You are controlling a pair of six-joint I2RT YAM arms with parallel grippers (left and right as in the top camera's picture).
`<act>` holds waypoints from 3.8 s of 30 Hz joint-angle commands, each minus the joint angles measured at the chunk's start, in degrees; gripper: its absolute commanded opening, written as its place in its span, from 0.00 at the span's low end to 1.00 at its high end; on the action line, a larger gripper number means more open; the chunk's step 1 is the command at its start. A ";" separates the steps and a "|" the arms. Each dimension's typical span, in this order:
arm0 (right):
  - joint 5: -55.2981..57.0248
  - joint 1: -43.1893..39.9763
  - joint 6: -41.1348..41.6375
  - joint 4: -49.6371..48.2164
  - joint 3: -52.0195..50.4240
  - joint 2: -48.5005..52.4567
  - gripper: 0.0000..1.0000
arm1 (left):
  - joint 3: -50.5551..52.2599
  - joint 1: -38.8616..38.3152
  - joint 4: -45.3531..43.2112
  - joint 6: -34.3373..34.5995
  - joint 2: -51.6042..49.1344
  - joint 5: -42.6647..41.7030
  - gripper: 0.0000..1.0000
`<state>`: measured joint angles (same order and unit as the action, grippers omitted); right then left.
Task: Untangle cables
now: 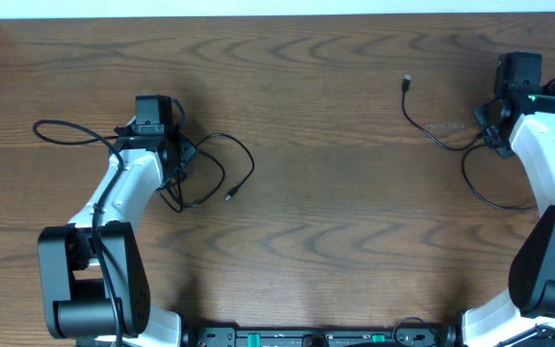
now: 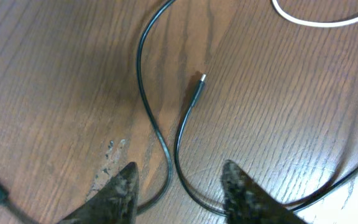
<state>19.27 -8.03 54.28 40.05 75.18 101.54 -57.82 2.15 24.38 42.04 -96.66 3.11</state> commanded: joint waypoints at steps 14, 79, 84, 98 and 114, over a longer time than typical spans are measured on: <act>-17.27 0.26 -10.75 3.45 0.76 1.66 0.54 | -0.50 0.02 1.11 0.26 0.22 0.31 0.08; -22.40 28.61 -16.22 8.35 0.33 7.21 0.64 | -0.50 -18.60 3.78 -37.46 -6.86 -23.02 0.11; -22.43 28.65 -16.22 8.13 0.33 7.21 0.64 | -0.50 -20.55 3.21 -37.46 -6.86 -23.04 0.08; -22.43 28.68 -16.22 7.82 0.33 7.21 0.65 | -2.80 -23.12 5.03 -37.29 -3.58 -23.02 0.17; -22.45 28.76 -16.24 7.28 0.33 7.21 0.88 | -4.57 -13.55 8.33 -21.55 12.83 -2.43 0.40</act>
<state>-4.01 20.49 38.30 47.42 75.18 108.38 -61.67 -14.33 31.77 15.46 -84.09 -3.95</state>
